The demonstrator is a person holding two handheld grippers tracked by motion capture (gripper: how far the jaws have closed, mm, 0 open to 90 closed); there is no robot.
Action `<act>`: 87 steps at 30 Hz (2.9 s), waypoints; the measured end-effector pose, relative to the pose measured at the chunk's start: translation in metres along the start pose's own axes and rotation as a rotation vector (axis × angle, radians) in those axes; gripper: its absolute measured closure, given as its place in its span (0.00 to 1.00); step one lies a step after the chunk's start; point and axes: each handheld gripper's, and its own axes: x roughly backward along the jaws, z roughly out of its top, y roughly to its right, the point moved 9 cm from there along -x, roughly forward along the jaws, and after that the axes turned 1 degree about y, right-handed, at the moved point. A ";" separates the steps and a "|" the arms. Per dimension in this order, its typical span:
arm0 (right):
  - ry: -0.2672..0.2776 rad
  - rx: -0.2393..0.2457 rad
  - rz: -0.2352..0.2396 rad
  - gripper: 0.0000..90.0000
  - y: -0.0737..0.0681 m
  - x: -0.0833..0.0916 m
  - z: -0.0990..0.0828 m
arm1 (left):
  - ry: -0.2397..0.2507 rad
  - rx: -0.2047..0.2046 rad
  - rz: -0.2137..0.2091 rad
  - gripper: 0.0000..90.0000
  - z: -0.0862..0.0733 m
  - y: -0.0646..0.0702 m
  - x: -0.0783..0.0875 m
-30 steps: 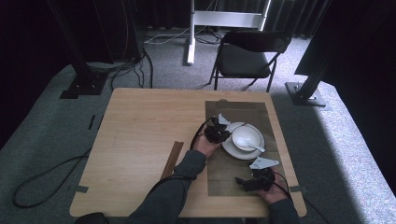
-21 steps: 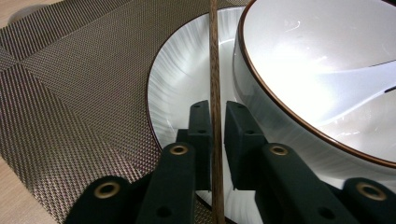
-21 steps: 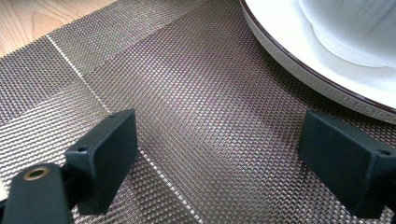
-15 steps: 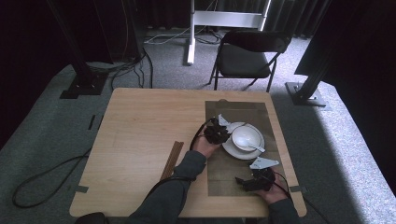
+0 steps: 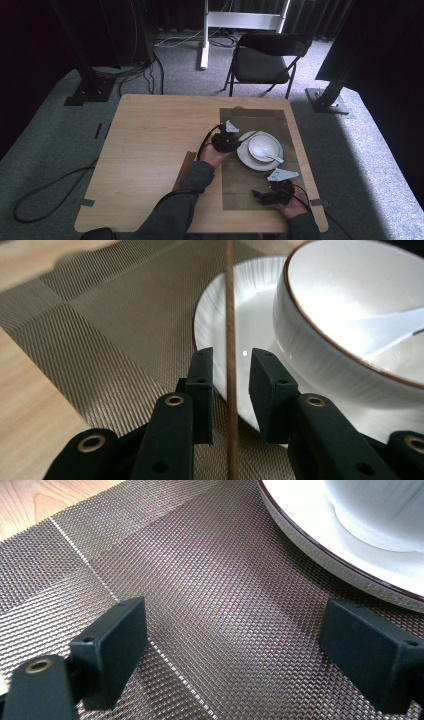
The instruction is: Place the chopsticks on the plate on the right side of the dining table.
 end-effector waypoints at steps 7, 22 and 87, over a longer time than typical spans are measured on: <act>-0.001 0.000 0.000 0.13 0.000 0.000 0.000 | -0.041 -0.013 0.014 0.84 -0.008 0.001 -0.008; -0.001 0.000 0.000 0.13 0.000 0.000 0.000 | -0.031 -0.097 0.048 0.94 -0.001 0.010 -0.010; -0.001 -0.001 0.000 0.13 0.000 0.000 0.000 | 0.048 -0.049 0.085 0.64 -0.019 -0.017 0.102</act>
